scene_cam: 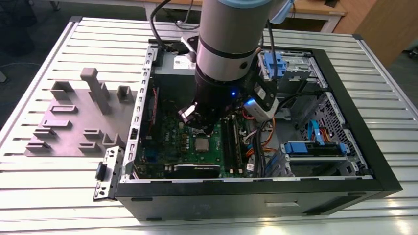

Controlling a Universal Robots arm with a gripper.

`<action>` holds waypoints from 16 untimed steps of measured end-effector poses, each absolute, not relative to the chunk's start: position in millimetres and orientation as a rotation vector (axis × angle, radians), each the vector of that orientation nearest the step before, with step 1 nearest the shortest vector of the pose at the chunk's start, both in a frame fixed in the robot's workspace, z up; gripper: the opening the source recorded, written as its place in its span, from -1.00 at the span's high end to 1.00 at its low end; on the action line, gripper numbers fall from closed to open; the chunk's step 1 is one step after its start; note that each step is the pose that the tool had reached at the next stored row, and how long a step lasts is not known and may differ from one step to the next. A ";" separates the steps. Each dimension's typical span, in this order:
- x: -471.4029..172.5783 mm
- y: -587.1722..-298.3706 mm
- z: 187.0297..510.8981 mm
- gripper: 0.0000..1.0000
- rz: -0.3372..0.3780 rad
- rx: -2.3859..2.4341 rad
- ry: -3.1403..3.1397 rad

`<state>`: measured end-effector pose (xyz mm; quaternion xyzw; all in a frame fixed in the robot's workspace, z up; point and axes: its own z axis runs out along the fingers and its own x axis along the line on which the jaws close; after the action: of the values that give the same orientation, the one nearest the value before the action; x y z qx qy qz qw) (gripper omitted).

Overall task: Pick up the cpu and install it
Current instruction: 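Close the cpu cover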

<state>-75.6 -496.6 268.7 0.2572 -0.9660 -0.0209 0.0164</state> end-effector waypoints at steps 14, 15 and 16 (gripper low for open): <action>-75.5 -496.6 268.5 0.79 -0.060 1.068 -2.915; -75.5 -496.6 268.5 0.79 -0.060 1.068 -2.915; -75.5 -496.6 268.5 0.79 -0.060 1.068 -2.915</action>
<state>-75.5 -496.6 268.5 0.3440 -0.9386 -0.0194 0.0182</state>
